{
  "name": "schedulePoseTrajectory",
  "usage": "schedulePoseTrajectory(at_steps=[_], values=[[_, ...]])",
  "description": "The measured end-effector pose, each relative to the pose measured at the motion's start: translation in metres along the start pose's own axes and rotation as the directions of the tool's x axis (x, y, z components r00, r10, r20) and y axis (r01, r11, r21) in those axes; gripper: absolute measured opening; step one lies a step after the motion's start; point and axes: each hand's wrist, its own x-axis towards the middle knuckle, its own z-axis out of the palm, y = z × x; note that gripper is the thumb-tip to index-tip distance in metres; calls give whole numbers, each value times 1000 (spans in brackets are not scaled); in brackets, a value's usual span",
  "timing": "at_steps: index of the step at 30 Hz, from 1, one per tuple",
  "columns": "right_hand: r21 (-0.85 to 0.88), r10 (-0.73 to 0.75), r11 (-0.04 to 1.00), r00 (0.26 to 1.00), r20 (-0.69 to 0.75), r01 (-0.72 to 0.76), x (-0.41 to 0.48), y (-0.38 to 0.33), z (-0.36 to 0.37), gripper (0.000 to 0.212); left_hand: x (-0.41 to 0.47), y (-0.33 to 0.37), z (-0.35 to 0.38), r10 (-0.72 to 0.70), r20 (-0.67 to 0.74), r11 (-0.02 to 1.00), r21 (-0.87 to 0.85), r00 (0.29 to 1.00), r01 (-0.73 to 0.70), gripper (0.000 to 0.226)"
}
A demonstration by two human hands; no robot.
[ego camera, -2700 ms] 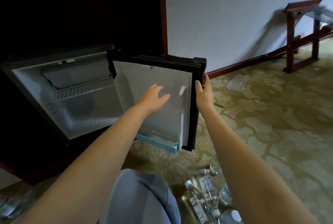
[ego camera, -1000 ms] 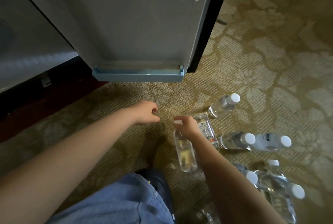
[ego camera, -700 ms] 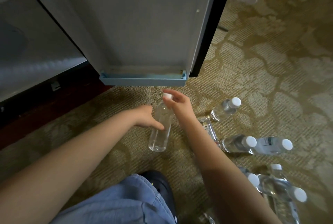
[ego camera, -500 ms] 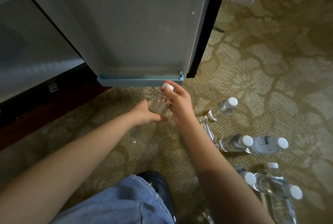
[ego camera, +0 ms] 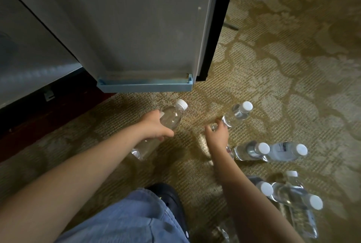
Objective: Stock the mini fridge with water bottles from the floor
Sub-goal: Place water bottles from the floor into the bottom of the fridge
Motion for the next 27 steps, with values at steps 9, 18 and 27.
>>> schedulePoseTrajectory(at_steps=[9,18,27], values=[[-447,209,879,977,46,-167,3,30,16,88,0,-7,3,18,35,998,59,999,-20,81],[-502,132,863,985,113,-58,-13,53,29,83,1,-8,-4,42,48,999,11,998,-43,78],[-415,178,906,966,190,-86,-37,46,33,72,-14,-14,-19,65,-38,998,1,997,-65,71]])
